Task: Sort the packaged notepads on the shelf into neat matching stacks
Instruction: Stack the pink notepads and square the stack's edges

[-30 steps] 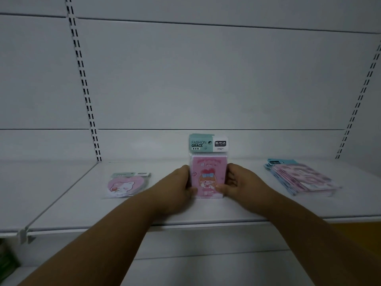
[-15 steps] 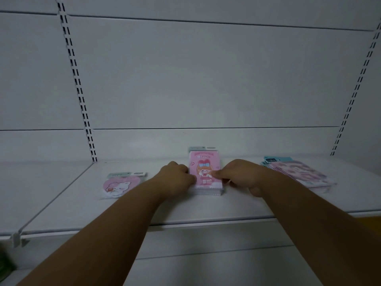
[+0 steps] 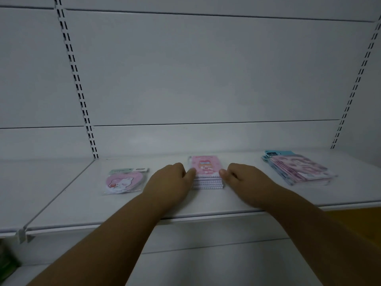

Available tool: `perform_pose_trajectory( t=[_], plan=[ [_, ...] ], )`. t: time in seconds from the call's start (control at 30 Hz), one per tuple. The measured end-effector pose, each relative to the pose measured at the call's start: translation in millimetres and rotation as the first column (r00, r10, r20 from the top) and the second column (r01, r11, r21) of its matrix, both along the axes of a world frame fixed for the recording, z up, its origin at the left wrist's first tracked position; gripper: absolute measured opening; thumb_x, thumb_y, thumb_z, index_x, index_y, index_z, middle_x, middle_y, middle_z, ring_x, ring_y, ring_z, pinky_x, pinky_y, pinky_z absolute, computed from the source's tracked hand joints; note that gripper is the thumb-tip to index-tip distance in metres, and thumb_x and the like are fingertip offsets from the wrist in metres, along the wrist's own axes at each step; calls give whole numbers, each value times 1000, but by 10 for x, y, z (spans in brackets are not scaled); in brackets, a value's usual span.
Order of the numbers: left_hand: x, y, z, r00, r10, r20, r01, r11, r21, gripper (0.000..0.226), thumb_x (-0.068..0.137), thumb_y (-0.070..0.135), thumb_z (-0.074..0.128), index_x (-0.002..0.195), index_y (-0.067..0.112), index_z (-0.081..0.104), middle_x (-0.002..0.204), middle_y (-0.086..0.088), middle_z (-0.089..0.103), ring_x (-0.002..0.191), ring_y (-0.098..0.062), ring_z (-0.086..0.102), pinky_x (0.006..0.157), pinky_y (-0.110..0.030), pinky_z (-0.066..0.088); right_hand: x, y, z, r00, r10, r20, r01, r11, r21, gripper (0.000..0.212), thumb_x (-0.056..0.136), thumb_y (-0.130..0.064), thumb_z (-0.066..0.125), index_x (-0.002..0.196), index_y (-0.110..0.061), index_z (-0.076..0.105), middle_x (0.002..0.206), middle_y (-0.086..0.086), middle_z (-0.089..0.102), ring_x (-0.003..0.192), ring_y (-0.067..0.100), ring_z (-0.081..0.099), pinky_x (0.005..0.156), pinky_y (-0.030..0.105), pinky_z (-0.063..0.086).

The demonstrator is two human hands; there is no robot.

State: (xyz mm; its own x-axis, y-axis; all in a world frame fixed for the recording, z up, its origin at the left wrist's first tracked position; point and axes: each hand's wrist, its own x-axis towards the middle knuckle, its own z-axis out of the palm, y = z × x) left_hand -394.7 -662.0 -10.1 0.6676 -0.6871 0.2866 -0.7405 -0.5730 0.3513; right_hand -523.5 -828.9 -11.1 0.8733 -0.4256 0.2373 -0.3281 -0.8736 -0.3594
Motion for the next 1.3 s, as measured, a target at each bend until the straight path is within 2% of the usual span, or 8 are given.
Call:
perform_pose_trajectory(
  t=[0.13, 0.3, 0.47, 0.8, 0.97, 1.07, 1.2, 1.3],
  plan=[
    [-32, 77, -62, 1000, -13, 22, 12, 999, 43, 28, 91, 48, 56, 90, 21, 62, 84, 3, 63, 77, -13, 57, 66, -27, 45, -16, -14, -34, 997, 75, -16, -76, 993, -94, 20, 95, -41, 51, 82, -27, 50, 72, -11, 47, 68, 8, 46, 57, 22, 31],
    [-28, -10, -81, 999, -6, 39, 5, 1000, 25, 20, 90, 38, 61, 93, 19, 66, 93, -1, 68, 84, -18, 59, 71, -28, 44, -19, -22, -39, 996, 91, 25, -90, 995, -30, 13, 91, -36, 61, 86, -25, 56, 72, -12, 49, 66, 3, 44, 58, 18, 34],
    [-50, 1, -89, 999, 38, 19, -38, 999, 24, 22, 92, 39, 59, 96, 19, 68, 90, 0, 69, 82, -17, 60, 70, -27, 45, -12, -23, -77, 997, 58, 41, -54, 994, -95, 24, 92, -38, 59, 85, -15, 62, 79, -3, 58, 74, 14, 52, 67, 30, 40],
    [-133, -13, -53, 997, 28, 65, -34, 995, 91, 26, 95, 35, 52, 97, 13, 67, 93, -5, 68, 85, -22, 61, 77, -35, 52, -38, -67, -48, 985, 165, 49, -158, 980, -121, 19, 93, -33, 58, 88, -16, 64, 77, -8, 54, 73, 11, 50, 63, 25, 37],
    [-120, 6, -52, 999, -7, 38, 3, 994, 108, 24, 94, 35, 53, 94, 15, 65, 90, -3, 66, 80, -18, 59, 69, -30, 48, -49, -89, -51, 983, 172, 69, -165, 981, -101, 17, 90, -31, 62, 81, -17, 64, 69, -11, 52, 65, 6, 47, 59, 18, 35],
    [-104, 37, 24, 998, -30, -56, 35, 995, 91, 23, 94, 34, 51, 97, 15, 63, 92, -1, 64, 83, -18, 58, 67, -29, 45, -66, -115, -18, 987, 146, 72, -145, 989, -20, 17, 91, -31, 60, 84, -16, 64, 73, -7, 58, 68, 9, 51, 64, 25, 41],
    [124, -54, 152, 976, 16, -215, -8, 999, 39, 27, 98, 17, 44, 112, 7, 65, 113, -7, 65, 100, -25, 58, 88, -33, 48, 96, -218, 103, 995, -16, 100, -15, 952, 304, 27, 96, -19, 42, 84, -12, 65, 67, -2, 57, 58, 15, 52, 56, 27, 43],
    [239, -181, 226, 942, 39, -332, -49, 999, -20, 35, 101, 20, 41, 113, 0, 66, 115, -16, 68, 107, -33, 64, 96, -42, 51, 247, -249, 192, 997, -62, 38, 42, 916, 399, 30, 94, -16, 42, 74, -15, 63, 60, -2, 56, 50, 12, 49, 50, 26, 42]
  ],
)
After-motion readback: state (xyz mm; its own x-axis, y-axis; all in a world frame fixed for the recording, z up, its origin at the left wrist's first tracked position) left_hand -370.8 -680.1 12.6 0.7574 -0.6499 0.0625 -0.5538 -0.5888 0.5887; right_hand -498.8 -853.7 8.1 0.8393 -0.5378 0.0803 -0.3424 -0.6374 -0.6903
